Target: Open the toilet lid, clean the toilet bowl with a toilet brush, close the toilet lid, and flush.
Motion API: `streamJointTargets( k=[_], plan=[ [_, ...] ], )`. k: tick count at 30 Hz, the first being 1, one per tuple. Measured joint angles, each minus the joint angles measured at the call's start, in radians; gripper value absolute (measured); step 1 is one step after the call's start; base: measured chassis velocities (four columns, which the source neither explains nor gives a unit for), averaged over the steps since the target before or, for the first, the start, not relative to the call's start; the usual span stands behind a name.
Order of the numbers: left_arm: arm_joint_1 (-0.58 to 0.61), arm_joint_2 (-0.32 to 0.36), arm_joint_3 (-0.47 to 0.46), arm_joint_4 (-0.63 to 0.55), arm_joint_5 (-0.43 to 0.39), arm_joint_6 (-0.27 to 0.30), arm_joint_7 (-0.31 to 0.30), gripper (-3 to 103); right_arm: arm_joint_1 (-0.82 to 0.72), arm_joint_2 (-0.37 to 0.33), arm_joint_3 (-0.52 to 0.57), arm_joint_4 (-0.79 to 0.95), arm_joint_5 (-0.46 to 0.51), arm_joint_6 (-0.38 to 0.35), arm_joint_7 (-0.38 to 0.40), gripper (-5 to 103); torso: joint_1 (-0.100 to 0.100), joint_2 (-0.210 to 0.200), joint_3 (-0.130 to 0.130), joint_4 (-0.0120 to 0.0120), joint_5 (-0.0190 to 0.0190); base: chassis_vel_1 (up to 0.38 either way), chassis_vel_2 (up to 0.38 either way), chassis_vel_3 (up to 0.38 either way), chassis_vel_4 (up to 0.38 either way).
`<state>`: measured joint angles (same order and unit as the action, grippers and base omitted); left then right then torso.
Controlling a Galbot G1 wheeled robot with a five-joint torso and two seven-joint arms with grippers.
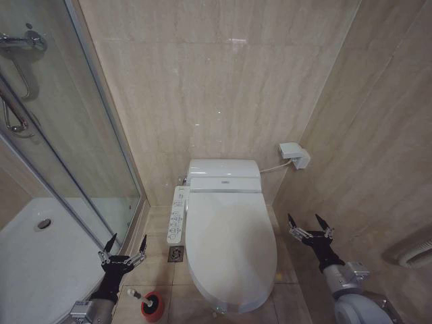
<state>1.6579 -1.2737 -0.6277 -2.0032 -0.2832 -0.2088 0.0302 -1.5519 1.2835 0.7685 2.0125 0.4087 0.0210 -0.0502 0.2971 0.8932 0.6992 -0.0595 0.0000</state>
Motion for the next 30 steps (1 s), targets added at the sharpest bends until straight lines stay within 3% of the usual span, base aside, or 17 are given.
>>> streamJointTargets(
  k=[25, 29, 30],
  plan=[
    [0.0, 0.0, 0.0, 0.0, 0.0, 0.0, 0.0, 100, 0.0, 0.0, 0.0, 0.001, 0.0, 0.0, 0.0, 100, 0.0, 0.0, 0.0, 0.0, -0.0002, 0.0, 0.0, 0.0, 0.0],
    [-0.027, 0.007, 0.007, 0.002, -0.02, 0.031, -0.012, 100, 0.0, 0.0, 0.0, 0.001, 0.0, 0.0, 0.001, 100, 0.0, 0.0, 0.0, 0.0005, -0.0001, 0.0, 0.0, 0.0, 0.0],
    [-0.063, 0.017, 0.015, 0.003, -0.045, 0.068, -0.026, 100, 0.0, 0.0, 0.0, 0.001, 0.0, 0.0, 0.0, 100, 0.0, 0.0, 0.0, 0.0002, -0.0001, 0.0, 0.0, 0.0, 0.0]
  ],
)
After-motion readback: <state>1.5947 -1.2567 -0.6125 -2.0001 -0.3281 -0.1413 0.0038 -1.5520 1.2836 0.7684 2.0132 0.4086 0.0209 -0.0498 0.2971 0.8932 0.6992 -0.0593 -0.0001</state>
